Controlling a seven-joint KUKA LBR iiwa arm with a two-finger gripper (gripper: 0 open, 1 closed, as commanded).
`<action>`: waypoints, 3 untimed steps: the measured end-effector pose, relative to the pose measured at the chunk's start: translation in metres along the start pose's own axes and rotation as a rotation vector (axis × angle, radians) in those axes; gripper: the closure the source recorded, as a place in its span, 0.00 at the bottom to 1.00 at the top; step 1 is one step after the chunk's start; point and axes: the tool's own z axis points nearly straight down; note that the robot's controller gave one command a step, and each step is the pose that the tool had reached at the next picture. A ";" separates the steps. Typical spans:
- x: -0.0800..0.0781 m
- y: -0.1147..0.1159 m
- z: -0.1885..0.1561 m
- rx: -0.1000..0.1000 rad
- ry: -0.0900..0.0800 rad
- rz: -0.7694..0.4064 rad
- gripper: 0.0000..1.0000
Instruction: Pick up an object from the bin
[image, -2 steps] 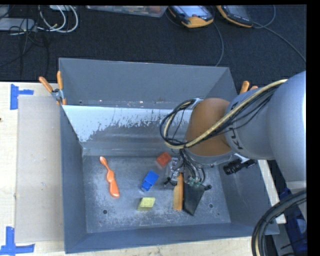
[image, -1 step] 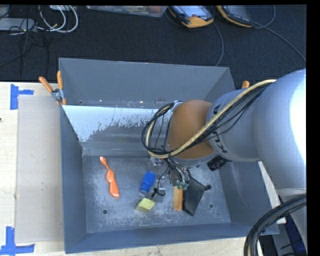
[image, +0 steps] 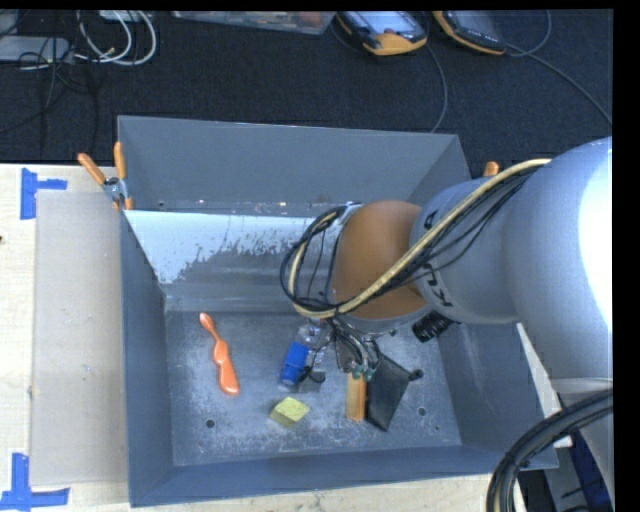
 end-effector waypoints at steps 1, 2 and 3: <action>0.000 0.000 0.000 0.000 0.000 0.000 1.00; 0.005 -0.001 -0.050 0.001 0.007 -0.003 1.00; 0.000 -0.002 -0.074 -0.001 -0.008 0.001 1.00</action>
Offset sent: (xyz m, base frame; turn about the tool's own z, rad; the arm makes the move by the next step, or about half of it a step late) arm -0.0082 -0.0025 0.1373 -0.0107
